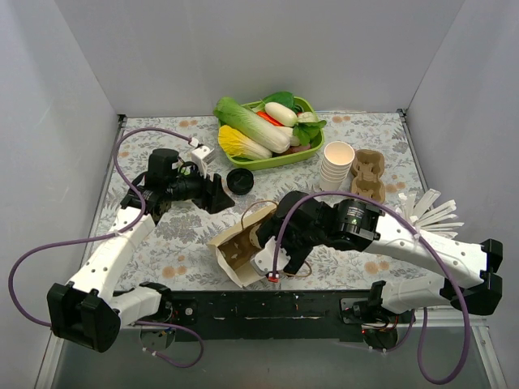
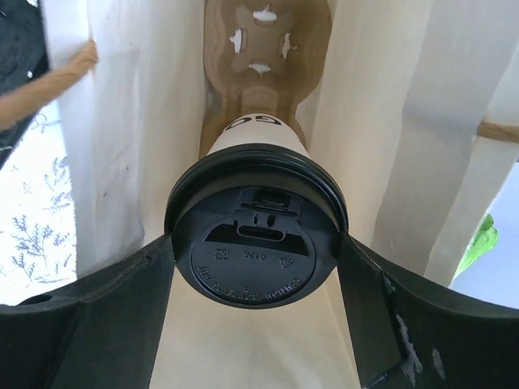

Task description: Pack the takeout coffee

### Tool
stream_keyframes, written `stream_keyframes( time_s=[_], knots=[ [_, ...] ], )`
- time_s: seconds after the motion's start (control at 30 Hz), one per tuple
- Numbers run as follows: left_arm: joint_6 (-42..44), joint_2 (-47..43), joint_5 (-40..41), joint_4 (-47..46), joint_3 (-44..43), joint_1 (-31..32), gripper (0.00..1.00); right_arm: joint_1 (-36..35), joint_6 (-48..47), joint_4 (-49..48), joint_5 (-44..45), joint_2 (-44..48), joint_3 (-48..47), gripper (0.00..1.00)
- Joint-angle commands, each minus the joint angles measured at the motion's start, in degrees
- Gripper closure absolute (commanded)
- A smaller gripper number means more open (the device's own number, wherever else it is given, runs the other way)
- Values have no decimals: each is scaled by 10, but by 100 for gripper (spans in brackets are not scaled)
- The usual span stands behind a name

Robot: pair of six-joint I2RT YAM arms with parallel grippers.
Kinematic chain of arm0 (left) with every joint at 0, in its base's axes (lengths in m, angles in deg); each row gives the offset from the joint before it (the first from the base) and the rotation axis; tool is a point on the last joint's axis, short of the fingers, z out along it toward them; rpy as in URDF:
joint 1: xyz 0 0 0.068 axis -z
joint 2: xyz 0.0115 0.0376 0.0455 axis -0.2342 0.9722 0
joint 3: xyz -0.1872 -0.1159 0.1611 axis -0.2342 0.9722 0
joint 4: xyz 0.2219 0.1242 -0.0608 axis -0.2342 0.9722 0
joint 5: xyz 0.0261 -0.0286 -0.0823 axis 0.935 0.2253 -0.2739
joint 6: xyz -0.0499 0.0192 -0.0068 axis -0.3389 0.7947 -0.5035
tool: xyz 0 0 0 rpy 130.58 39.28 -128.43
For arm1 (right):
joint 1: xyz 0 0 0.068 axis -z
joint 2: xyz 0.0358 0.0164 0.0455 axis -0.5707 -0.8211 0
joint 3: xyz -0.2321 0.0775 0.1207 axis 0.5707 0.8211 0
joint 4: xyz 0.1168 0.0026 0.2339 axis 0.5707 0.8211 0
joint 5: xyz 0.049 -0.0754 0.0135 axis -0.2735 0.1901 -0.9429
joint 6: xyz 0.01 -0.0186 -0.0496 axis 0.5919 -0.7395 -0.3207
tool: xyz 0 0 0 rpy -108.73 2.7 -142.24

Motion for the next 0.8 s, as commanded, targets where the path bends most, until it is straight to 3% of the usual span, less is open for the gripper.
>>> stream_keyframes(
  time_s=[0.0,0.2,0.77],
  knots=[
    [14,-6,-33,-7,14,-2,37,-2,-30,-22,62,-17,-4,99],
    [14,23,-49,-16,11,-2,37,-3,-56,-19,90,-40,-16,99],
    [2,85,-91,-35,-1,-2,38,17,-87,-40,39,-48,24,99]
  ],
)
